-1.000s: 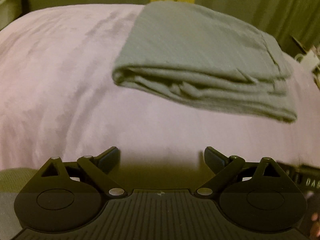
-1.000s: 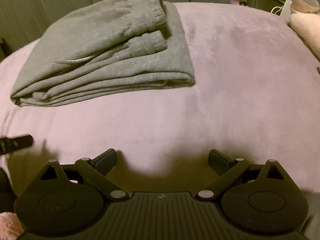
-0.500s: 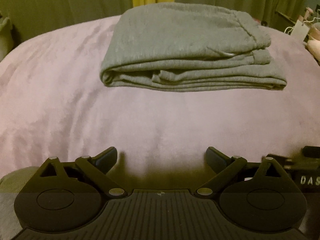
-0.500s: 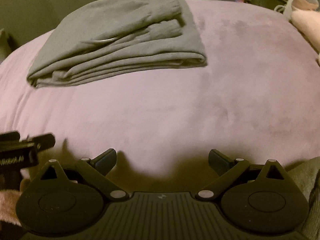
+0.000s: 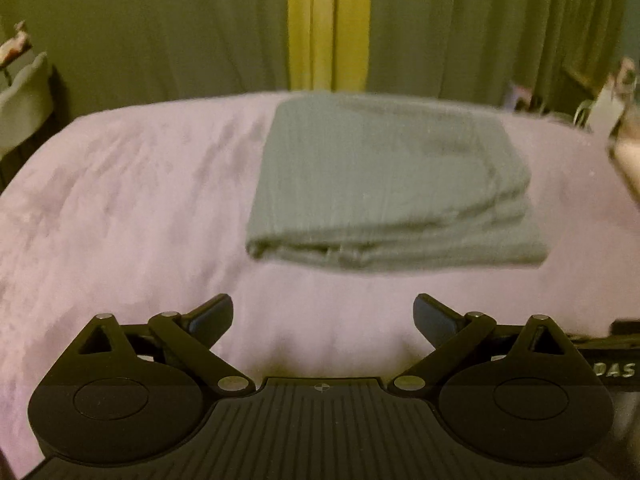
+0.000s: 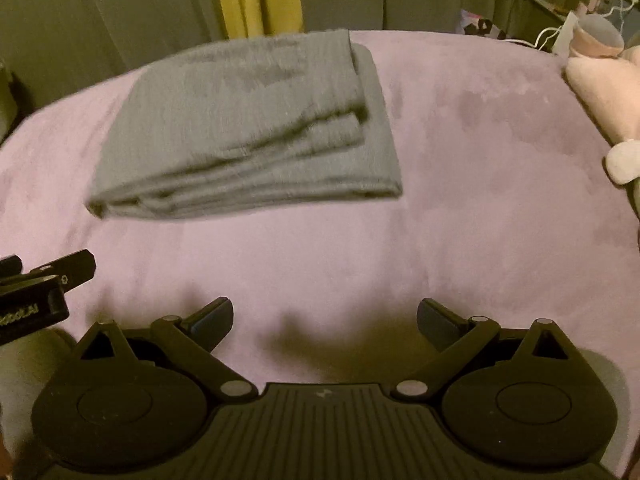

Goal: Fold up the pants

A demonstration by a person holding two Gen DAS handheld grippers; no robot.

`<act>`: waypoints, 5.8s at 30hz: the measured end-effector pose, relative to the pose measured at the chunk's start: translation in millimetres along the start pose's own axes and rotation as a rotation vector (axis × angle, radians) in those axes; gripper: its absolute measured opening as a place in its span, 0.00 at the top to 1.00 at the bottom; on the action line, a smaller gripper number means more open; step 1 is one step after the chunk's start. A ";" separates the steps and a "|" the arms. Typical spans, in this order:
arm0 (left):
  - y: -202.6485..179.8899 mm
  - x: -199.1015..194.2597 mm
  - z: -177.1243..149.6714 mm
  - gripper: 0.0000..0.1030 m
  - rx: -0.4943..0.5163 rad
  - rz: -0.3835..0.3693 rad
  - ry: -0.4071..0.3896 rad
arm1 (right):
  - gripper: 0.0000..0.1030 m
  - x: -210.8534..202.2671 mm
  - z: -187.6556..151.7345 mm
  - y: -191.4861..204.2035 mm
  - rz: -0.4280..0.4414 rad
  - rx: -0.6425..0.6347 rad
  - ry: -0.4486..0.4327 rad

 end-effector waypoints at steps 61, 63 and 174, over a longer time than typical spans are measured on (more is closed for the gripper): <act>-28.3 -13.0 64.4 0.01 0.079 0.111 0.089 | 0.04 -21.2 75.6 14.8 -0.032 -0.068 0.093; -28.3 -12.5 64.2 0.01 0.080 0.112 0.090 | 0.04 -21.0 75.2 14.8 -0.031 -0.070 0.092; -19.3 0.7 61.2 0.01 0.054 0.124 0.102 | 0.04 -10.3 75.9 21.7 -0.051 -0.093 0.098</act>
Point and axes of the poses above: each gripper's, at about its wrist camera, not at the fingertips, and x roughly the way its jaws point, y to its left, z to its top, the point moved 3 cm from there along x, roughly the way its jaws point, and after that the axes turned 15 degrees about -x, right-handed, at the moved point
